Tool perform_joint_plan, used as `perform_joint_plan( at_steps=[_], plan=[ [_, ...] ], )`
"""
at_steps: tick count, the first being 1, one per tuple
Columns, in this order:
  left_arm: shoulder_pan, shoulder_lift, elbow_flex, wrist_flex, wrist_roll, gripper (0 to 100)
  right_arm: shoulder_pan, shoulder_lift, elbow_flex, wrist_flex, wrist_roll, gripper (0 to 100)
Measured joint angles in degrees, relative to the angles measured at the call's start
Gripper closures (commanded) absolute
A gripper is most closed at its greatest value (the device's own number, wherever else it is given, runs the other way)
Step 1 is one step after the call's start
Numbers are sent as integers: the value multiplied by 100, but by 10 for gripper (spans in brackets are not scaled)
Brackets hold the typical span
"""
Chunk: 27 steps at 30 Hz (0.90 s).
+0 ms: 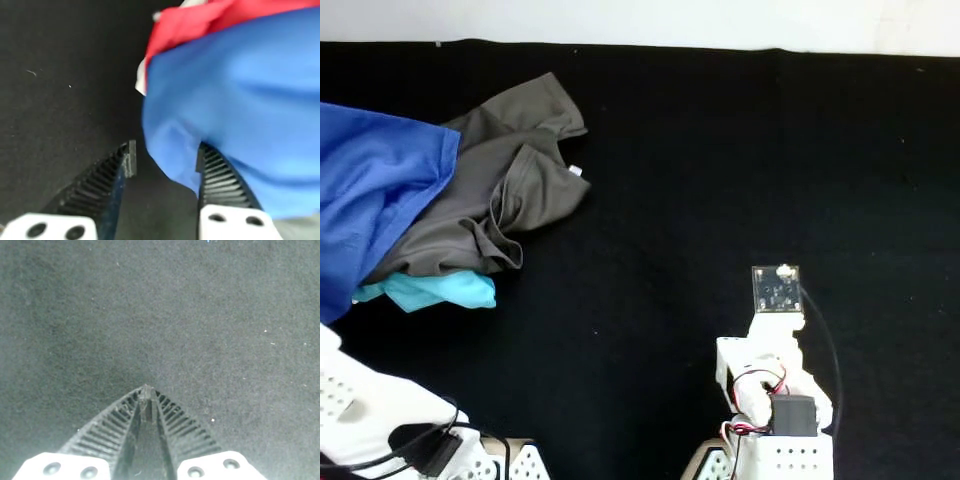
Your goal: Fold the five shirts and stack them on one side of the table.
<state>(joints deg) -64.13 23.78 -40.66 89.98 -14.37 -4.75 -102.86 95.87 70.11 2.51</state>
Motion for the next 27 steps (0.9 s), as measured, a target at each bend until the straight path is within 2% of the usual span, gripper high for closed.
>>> perform_joint_plan(
  at_steps=[4, 9, 14, 16, 19, 22, 27],
  plan=[
    [448, -431, -967, 862, 0, 791, 0, 0, 0, -492, 0, 989],
    [1547, -1240, -1345, 1108, 0, 790, 0, 0, 0, -1354, 53, 988],
    [3218, -1565, -1213, 1125, 0, 790, 0, 0, 0, -1723, 1292, 988],
    [3903, -1530, -853, 1125, 0, 790, 26, 9, 0, -1741, 1415, 979],
    [4774, -1240, -185, 967, 0, 790, 431, 18, -211, -1679, 1459, 865],
    [5380, -633, 281, 527, 0, 789, 870, 18, -1064, -1248, 1468, 748],
    [5793, 571, 352, -325, 9, 789, 1090, 193, -2787, -211, 1705, 783]
  ],
)
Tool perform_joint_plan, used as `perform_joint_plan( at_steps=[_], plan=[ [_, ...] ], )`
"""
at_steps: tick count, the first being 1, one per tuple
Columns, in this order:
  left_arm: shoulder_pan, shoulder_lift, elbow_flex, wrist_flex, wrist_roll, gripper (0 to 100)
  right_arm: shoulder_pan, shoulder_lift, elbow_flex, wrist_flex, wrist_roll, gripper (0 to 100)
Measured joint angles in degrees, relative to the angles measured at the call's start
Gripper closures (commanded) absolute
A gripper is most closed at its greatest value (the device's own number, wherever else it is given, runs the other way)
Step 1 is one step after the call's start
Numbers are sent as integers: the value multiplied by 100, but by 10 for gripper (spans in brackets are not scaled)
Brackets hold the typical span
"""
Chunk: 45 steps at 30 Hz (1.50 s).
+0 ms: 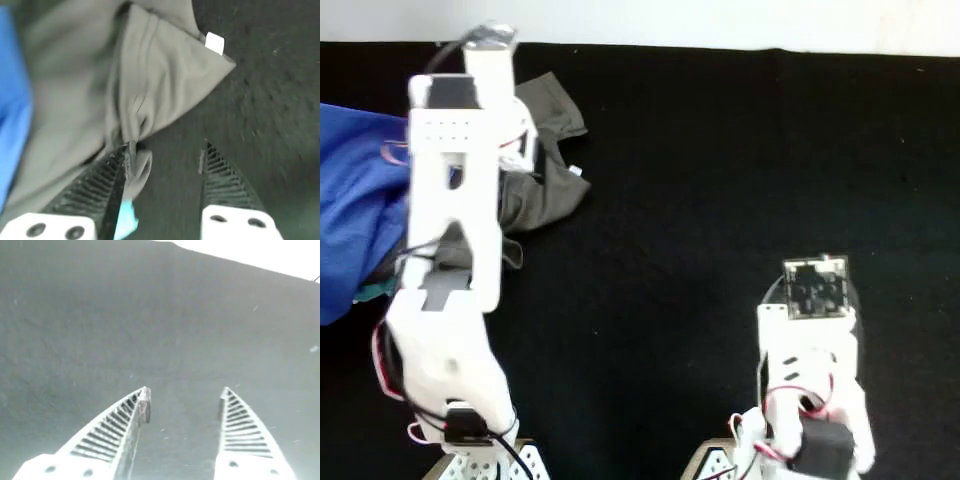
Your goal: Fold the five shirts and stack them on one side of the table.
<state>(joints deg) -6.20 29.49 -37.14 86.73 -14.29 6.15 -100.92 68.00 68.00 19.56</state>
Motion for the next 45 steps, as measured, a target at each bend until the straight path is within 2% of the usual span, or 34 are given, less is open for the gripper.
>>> perform_joint_plan(
  at_steps=[6, 12, 17, 25, 27, 28, 30, 35, 39, 42, 45],
  plan=[
    [44, 1046, -62, -949, 9, 789, 26, 1442, -2163, 879, 9, 786],
    [-70, 1521, -1055, -1196, 9, 789, 26, 3288, -4070, 1670, -176, 786],
    [-281, 1881, -1741, -1196, 9, 789, 18, 3798, -4440, 1714, -176, 786],
    [-264, 2725, -1837, -1196, 9, 794, 18, 3842, -4440, 1714, -193, 786],
    [-211, 2787, -1837, -1187, 9, 827, 18, 3842, -4440, 1714, -193, 786],
    [-167, 2787, -1837, -1178, 9, 877, 18, 3842, -4440, 1714, -193, 786],
    [-62, 2787, -1837, -1116, 9, 1000, 18, 3842, -4440, 1714, -193, 786],
    [229, 2787, -2110, -703, 9, 991, 18, 3842, -4440, 1714, -193, 786],
    [589, 2787, -3051, 53, 0, 992, 44, 3842, -4325, 1714, -193, 786],
    [1020, 2787, -4246, 818, 0, 992, 396, 3842, -4105, 1653, -193, 786],
    [1556, 2752, -5398, 1284, -9, 992, 1099, 3859, -3815, 1275, -193, 786]
  ],
)
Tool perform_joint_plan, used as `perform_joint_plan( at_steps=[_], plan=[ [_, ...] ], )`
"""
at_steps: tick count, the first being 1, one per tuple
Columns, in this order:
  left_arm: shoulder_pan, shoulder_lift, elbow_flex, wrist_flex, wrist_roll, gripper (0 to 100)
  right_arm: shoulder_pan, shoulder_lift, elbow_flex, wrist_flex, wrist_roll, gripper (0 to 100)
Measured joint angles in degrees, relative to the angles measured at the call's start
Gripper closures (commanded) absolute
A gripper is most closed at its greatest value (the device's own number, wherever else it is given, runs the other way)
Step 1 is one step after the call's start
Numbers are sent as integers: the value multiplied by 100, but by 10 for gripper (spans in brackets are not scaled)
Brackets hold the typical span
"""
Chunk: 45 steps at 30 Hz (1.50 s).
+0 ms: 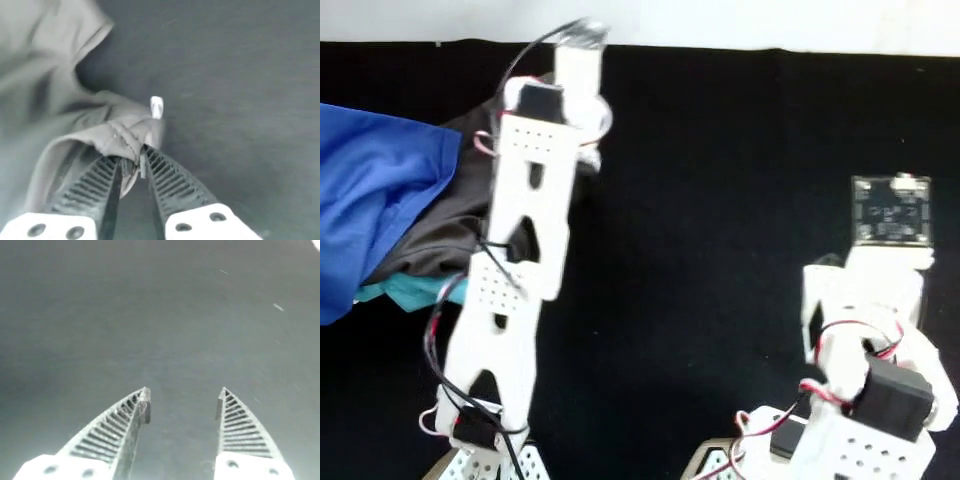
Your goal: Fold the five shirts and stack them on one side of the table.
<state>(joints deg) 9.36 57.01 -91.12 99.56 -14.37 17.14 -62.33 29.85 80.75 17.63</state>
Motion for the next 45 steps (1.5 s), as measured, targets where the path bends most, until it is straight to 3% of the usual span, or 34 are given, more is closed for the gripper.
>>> perform_joint_plan(
  at_steps=[9, 20, 24, 28, 31, 34, 37, 41, 45],
  plan=[
    [1635, -1512, -185, -202, 0, 992, 1960, 26, 1477, -1213, 0, 786],
    [3393, -3455, -237, -1363, -26, 992, 2611, 26, 2725, -2004, 0, 786],
    [3587, -3868, -246, -1380, -26, 992, 2611, 26, 2752, -2004, 0, 786],
    [3086, -3886, -246, -615, -26, 992, 2585, 44, 2708, -1978, 0, 786],
    [2295, -3640, -246, 70, -26, 992, 2180, 158, 2295, -1495, 0, 785],
    [1266, -3165, -246, 193, -26, 992, 1398, 519, 1591, -721, 0, 776],
    [431, -2646, -132, 229, -18, 990, 352, 1055, 818, 70, -35, 705],
    [18, -1943, 35, 229, -18, 982, -1073, 2084, 176, 677, -413, 630],
    [-158, -1389, 211, 229, -26, 879, -2470, 3086, 70, 782, -396, 630]
  ],
)
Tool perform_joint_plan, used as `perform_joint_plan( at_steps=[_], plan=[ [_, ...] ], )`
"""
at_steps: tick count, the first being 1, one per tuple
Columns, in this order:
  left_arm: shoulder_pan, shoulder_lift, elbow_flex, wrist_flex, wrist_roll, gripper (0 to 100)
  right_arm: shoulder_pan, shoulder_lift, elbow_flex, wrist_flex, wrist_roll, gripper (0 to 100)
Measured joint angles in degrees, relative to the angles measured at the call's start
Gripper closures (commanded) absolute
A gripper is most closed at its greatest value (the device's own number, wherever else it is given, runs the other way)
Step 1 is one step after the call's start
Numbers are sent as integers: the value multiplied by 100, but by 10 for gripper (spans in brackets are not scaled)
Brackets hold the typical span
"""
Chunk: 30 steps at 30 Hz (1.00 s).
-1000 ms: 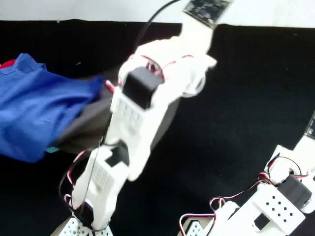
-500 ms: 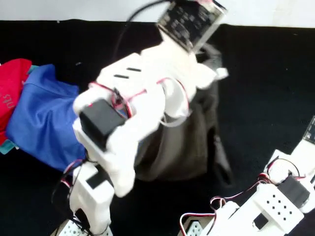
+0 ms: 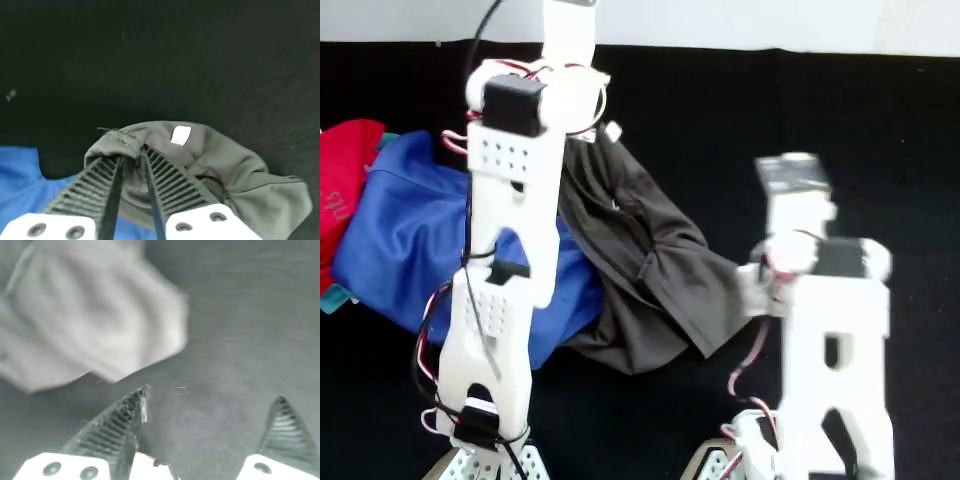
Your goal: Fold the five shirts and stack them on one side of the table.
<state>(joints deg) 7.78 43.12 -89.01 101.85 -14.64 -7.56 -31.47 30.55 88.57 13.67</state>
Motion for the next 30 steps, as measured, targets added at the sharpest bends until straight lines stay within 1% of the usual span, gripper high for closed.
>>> perform_joint_plan(
  at_steps=[2, 5, 9, 14, 15, 16, 18, 20, 21, 23, 25, 30],
  plan=[
    [-79, 202, 141, 0, 0, 836, -607, 431, 0, -62, 88, 630],
    [-158, 440, 431, 0, 0, 825, -1213, 1046, 0, -396, 132, 630],
    [-369, 554, 932, 0, 0, 825, -1468, 1925, 0, -651, 132, 630],
    [-1002, 554, 1451, -9, 0, 825, -1591, 2936, 0, -809, 132, 633],
    [-1178, 554, 1538, -9, 0, 825, -1591, 3112, 0, -862, 132, 651],
    [-1336, 554, 1626, -9, 0, 825, -1591, 3297, 0, -941, 132, 691],
    [-1679, 554, 1846, -9, -9, 824, -1591, 3640, -62, -1108, 132, 821],
    [-1960, 554, 2154, -9, -18, 825, -1451, 3912, -123, -1371, 132, 958],
    [-2084, 545, 2365, 0, -79, 825, -1327, 3982, -149, -1459, 132, 998],
    [-2259, 440, 2927, 9, -387, 825, -976, 4026, -193, -1723, 132, 971],
    [-2374, 193, 3578, 9, -659, 825, -607, 4026, -220, -1873, 132, 995],
    [-2629, -633, 5442, 0, -1530, 825, 290, 4088, -870, -1873, 185, 992]
  ],
)
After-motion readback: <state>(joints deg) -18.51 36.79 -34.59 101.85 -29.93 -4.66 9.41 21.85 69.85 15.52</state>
